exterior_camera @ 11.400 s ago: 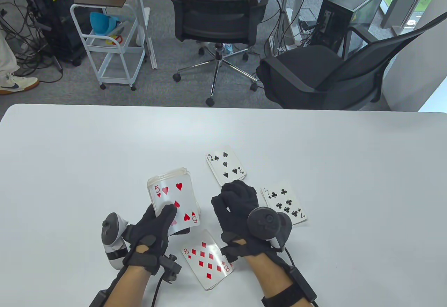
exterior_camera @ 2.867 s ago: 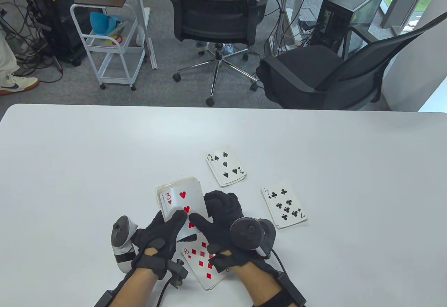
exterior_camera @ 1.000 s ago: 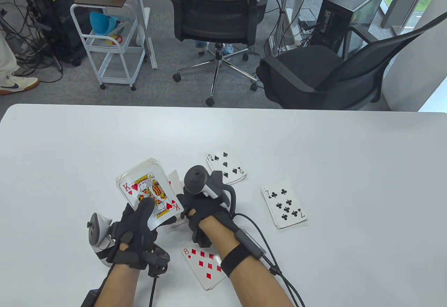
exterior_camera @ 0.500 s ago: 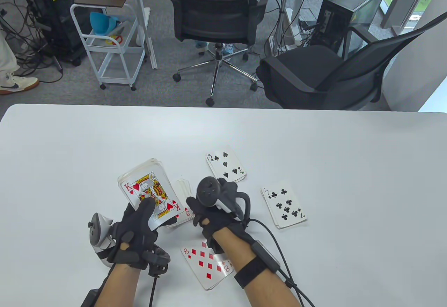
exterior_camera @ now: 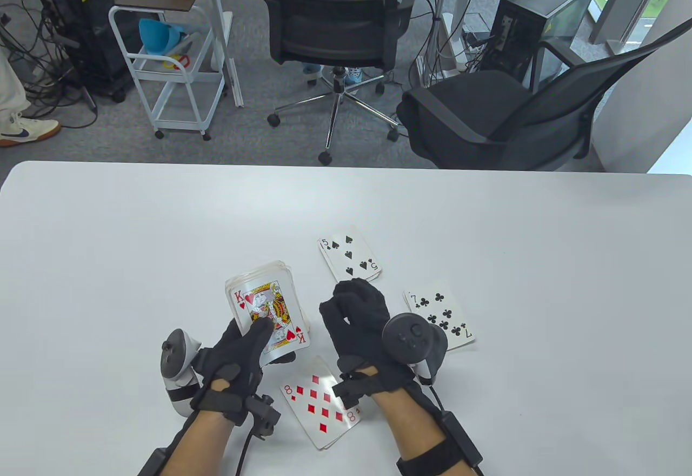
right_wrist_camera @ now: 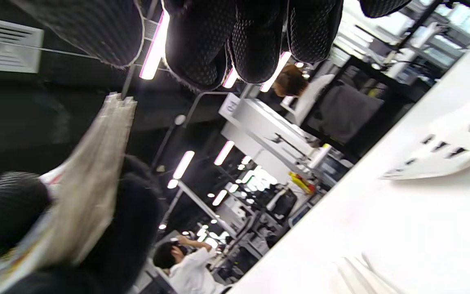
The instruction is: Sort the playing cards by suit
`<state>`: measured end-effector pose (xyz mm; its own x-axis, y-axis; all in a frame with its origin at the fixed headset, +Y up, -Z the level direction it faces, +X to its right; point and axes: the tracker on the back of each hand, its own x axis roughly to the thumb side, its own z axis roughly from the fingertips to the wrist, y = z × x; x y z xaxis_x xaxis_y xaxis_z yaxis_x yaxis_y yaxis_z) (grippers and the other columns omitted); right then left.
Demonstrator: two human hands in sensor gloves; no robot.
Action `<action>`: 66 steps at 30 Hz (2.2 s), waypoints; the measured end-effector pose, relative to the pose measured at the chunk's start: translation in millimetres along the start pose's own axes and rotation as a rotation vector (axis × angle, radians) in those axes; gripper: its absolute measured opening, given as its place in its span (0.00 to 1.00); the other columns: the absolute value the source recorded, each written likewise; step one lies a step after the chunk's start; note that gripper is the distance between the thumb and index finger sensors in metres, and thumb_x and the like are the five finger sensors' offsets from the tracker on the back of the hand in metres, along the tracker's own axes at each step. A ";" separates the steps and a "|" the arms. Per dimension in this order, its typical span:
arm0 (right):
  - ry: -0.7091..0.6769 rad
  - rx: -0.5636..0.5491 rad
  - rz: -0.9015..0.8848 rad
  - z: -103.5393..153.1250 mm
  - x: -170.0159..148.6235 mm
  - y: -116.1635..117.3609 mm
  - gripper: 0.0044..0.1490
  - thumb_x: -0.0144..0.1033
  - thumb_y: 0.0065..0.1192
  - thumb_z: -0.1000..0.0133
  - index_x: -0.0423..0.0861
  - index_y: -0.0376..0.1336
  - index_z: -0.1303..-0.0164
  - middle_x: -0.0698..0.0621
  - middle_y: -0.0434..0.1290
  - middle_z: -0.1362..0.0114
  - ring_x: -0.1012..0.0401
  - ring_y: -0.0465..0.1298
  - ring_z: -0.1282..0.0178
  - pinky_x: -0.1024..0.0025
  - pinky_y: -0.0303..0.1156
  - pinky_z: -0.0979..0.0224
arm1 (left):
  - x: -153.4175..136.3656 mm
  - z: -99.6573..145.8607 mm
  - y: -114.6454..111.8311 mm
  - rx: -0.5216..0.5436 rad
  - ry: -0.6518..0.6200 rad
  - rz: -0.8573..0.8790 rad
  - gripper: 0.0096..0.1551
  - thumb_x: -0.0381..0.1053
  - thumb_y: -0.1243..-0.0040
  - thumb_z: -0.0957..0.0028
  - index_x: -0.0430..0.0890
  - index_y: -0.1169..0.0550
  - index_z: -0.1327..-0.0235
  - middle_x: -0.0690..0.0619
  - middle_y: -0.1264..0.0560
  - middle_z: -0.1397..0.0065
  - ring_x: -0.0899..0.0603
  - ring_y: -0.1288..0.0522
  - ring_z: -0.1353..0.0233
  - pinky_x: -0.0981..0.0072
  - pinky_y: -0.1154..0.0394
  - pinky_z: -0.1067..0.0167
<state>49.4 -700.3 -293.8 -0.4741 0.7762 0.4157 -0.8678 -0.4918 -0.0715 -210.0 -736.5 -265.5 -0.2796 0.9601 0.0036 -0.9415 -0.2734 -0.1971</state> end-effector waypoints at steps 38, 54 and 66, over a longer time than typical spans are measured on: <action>-0.032 0.019 0.264 5.2 12.8 4.4 0.26 0.47 0.71 0.43 0.43 0.69 0.41 0.42 0.64 0.23 0.38 0.59 0.19 0.29 0.50 0.23 | -1.3 2.0 7.3 0.058 -0.003 0.031 0.33 0.60 0.35 0.43 0.53 0.33 0.26 0.52 0.27 0.26 0.40 0.21 0.30 0.52 0.15 0.44; 0.293 0.195 0.199 -3.4 -34.4 20.2 0.24 0.44 0.69 0.41 0.41 0.71 0.43 0.40 0.62 0.22 0.36 0.55 0.19 0.27 0.46 0.24 | 16.4 3.2 10.8 0.042 -0.099 0.133 0.32 0.62 0.37 0.42 0.51 0.31 0.28 0.51 0.24 0.29 0.41 0.18 0.34 0.54 0.14 0.49; 0.332 0.436 0.419 -55.4 -19.9 82.0 0.24 0.44 0.70 0.40 0.40 0.71 0.43 0.38 0.60 0.21 0.35 0.50 0.17 0.26 0.42 0.24 | 23.2 3.4 12.4 0.043 -0.129 0.158 0.33 0.62 0.37 0.42 0.51 0.31 0.28 0.51 0.23 0.29 0.41 0.17 0.34 0.55 0.13 0.49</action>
<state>-20.5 -734.2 -358.2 -0.8374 0.5316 0.1276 -0.4953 -0.8365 0.2343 -228.7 -717.8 -264.6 -0.4433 0.8905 0.1021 -0.8905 -0.4245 -0.1634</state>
